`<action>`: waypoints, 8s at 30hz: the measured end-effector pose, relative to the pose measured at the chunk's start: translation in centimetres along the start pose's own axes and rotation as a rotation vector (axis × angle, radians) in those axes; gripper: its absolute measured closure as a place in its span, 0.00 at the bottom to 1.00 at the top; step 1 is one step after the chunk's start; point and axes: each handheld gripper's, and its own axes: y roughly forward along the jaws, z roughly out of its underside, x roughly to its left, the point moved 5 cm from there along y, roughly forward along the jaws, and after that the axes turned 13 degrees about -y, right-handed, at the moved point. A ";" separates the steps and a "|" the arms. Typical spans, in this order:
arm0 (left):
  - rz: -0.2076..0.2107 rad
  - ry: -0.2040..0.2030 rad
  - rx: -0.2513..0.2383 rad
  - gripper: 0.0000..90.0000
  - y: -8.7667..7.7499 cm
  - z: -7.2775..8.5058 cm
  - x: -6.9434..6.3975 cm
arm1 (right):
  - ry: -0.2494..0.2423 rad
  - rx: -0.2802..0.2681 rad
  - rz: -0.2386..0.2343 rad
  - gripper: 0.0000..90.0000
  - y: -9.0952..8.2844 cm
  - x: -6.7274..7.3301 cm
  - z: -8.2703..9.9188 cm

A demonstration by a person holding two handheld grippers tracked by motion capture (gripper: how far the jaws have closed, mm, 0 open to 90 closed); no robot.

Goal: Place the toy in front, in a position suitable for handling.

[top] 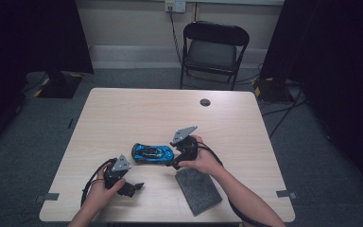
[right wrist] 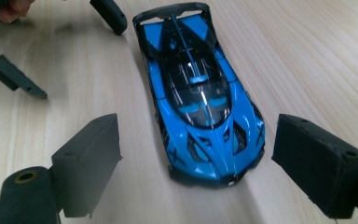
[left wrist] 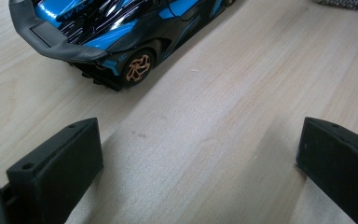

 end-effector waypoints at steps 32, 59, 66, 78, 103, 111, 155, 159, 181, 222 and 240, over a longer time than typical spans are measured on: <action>0.007 0.007 0.000 0.00 0.1 -0.1 0.1 | -0.005 0.009 -0.052 0.15 4.6 -1.2 -1.2; 0.006 0.007 0.001 0.00 0.0 -0.1 0.1 | 0.003 0.017 -0.065 0.18 7.3 -0.9 -1.3; 0.007 0.007 0.000 0.00 0.1 -0.1 0.1 | -0.054 0.065 -0.051 0.20 7.3 -0.7 -1.5; 0.006 0.007 0.000 0.00 0.1 -0.1 0.1 | -0.064 0.072 -0.035 0.27 7.0 -0.4 -1.6; 0.007 0.007 0.000 0.00 0.1 -0.1 0.1 | -0.026 0.067 -0.042 0.27 6.5 -0.6 -1.0; 0.006 0.007 0.000 0.00 0.1 -0.1 0.1 | 0.015 0.042 -0.033 0.20 6.6 -0.6 -1.1; 0.007 0.007 0.000 0.00 0.1 -0.1 0.1 | 0.027 0.036 0.031 0.29 4.2 -2.3 -2.0; 0.007 0.007 0.000 0.00 0.1 -0.1 0.1 | 0.037 0.032 0.052 0.29 3.0 -3.1 -2.0; 0.007 0.007 0.000 0.00 0.1 -0.1 0.1 | 0.146 0.101 0.176 0.29 -3.1 -6.3 3.0; 0.007 0.007 0.000 0.00 0.1 -0.1 0.1 | 0.189 0.138 0.246 0.29 -2.2 -6.1 7.3; 0.006 0.007 0.000 0.00 0.1 -0.1 0.1 | 0.206 0.111 0.254 0.18 -3.6 -6.1 5.9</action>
